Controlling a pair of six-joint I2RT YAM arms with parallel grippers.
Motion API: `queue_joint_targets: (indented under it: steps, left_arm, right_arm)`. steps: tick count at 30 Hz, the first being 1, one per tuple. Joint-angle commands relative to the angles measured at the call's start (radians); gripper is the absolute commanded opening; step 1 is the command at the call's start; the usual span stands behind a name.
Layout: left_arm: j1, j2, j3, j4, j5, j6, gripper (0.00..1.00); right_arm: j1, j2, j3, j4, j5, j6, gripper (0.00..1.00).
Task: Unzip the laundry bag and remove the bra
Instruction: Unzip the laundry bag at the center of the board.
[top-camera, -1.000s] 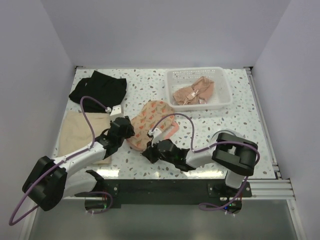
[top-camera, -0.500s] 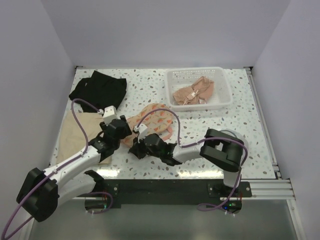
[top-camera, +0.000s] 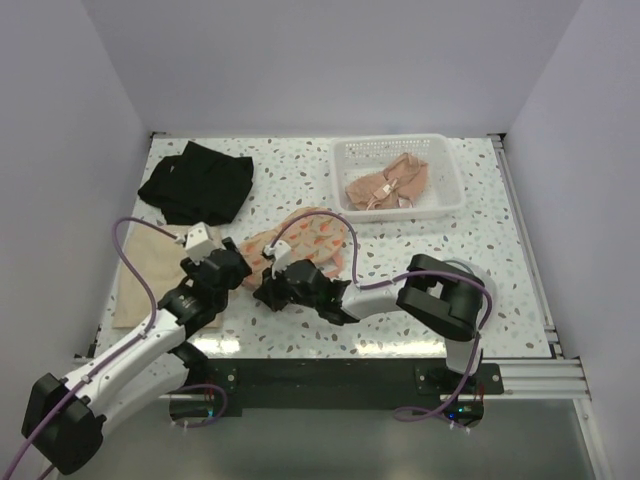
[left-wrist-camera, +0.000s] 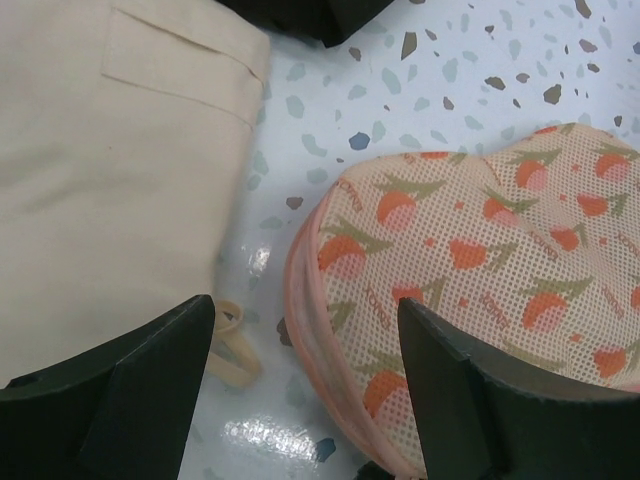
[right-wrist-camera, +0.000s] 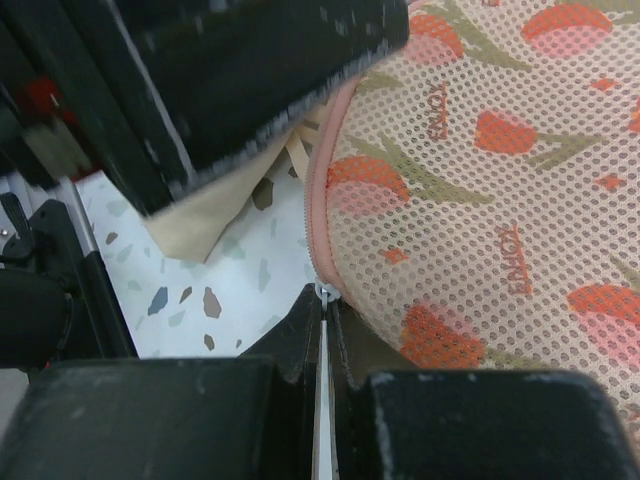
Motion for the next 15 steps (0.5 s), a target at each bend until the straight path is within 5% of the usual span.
queue_joint_targets:
  steps: [1,15]
  left_arm:
    - [0.006,-0.037,-0.053,0.041,0.058,-0.101,0.79]
    - [0.003,0.019,-0.143,0.263,0.084,-0.158,0.84]
  right_arm:
    - [-0.005,-0.029,0.055,0.018,-0.024,-0.027,0.0]
    - [-0.007,-0.055,0.02,0.097,-0.118,0.008,0.0]
